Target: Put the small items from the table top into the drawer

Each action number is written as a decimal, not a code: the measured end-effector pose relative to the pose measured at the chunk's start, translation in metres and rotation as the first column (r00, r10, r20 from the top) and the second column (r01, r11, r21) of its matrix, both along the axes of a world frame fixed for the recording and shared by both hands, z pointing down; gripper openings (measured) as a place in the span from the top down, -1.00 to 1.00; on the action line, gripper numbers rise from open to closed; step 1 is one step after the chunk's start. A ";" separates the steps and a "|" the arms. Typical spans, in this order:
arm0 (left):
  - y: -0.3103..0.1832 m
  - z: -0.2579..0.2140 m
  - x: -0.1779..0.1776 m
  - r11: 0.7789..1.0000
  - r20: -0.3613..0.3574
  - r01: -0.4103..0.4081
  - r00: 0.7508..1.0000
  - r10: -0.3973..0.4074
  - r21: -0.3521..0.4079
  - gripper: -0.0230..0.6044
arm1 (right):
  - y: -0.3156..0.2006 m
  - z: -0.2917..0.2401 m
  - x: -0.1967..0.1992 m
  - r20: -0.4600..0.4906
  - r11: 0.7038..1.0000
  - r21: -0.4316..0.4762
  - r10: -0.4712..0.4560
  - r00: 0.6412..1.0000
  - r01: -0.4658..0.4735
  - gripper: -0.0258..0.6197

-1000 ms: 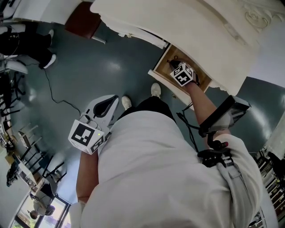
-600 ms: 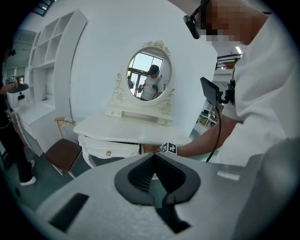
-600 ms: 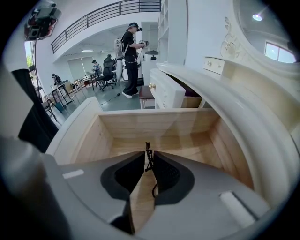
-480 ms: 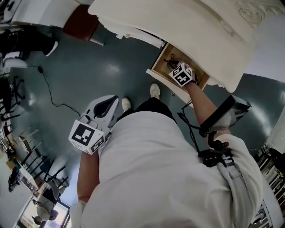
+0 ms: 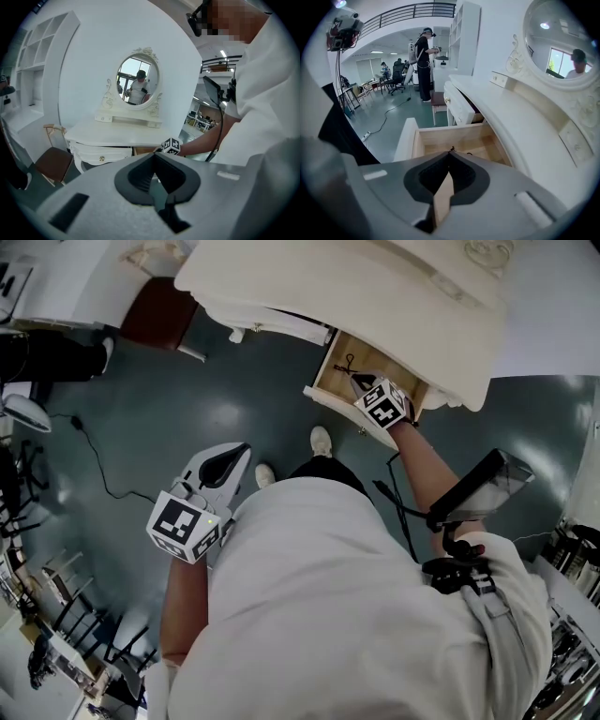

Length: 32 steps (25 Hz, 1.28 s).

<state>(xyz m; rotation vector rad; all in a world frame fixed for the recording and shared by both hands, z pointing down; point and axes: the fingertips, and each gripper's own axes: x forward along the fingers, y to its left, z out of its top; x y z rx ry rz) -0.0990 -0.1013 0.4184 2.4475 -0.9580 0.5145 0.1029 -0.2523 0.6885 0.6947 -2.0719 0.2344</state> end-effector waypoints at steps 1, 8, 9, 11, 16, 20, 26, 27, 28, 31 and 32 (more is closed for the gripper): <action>0.004 -0.001 -0.004 1.000 -0.007 -0.010 1.000 0.010 0.005 0.92 | 0.006 -0.007 -0.001 -0.001 1.000 0.006 0.013 1.000 -0.013 0.92; 0.028 -0.002 -0.030 0.995 -0.041 -0.090 0.995 0.091 0.036 0.92 | 0.056 -0.057 -0.020 0.039 0.995 0.031 0.096 0.995 -0.098 0.92; 0.033 -0.002 -0.034 0.994 -0.042 -0.103 0.994 0.105 0.040 0.92 | 0.064 -0.065 -0.024 0.047 0.993 0.035 0.108 0.993 -0.110 0.92; 0.045 -0.003 -0.043 0.991 -0.048 -0.127 0.991 0.129 0.046 0.92 | 0.082 -0.080 -0.036 0.063 0.991 0.049 0.125 0.990 -0.128 0.92; 0.062 -0.002 -0.062 0.983 -0.054 -0.171 0.983 0.174 0.058 0.92 | 0.118 -0.105 -0.062 0.103 0.984 0.064 0.161 0.982 -0.168 0.92; 0.085 -0.003 -0.088 0.977 -0.055 -0.199 0.978 0.203 0.069 0.92 | 0.156 -0.122 -0.089 0.113 0.980 0.073 0.176 0.978 -0.185 0.92; 0.105 0.006 -0.110 0.971 -0.055 -0.230 0.971 0.234 0.072 0.92 | 0.194 -0.140 -0.115 0.138 0.972 0.080 0.211 0.968 -0.223 0.92; 0.103 0.009 -0.109 0.970 -0.056 -0.234 0.970 0.238 0.070 0.92 | 0.196 -0.140 -0.116 0.145 0.971 0.078 0.213 0.966 -0.226 0.92; 0.102 0.011 -0.108 0.969 -0.057 -0.238 0.969 0.242 0.070 0.92 | 0.198 -0.140 -0.117 0.152 0.971 0.076 0.215 0.965 -0.228 0.92; 0.116 0.012 -0.119 0.965 -0.061 -0.251 0.965 0.256 0.077 0.92 | 0.221 -0.148 -0.137 0.172 0.970 0.073 0.215 0.961 -0.230 0.92; 0.125 0.010 -0.126 0.963 -0.062 -0.255 0.963 0.261 0.080 0.92 | 0.231 -0.153 -0.147 0.177 0.971 0.076 0.211 0.961 -0.227 0.92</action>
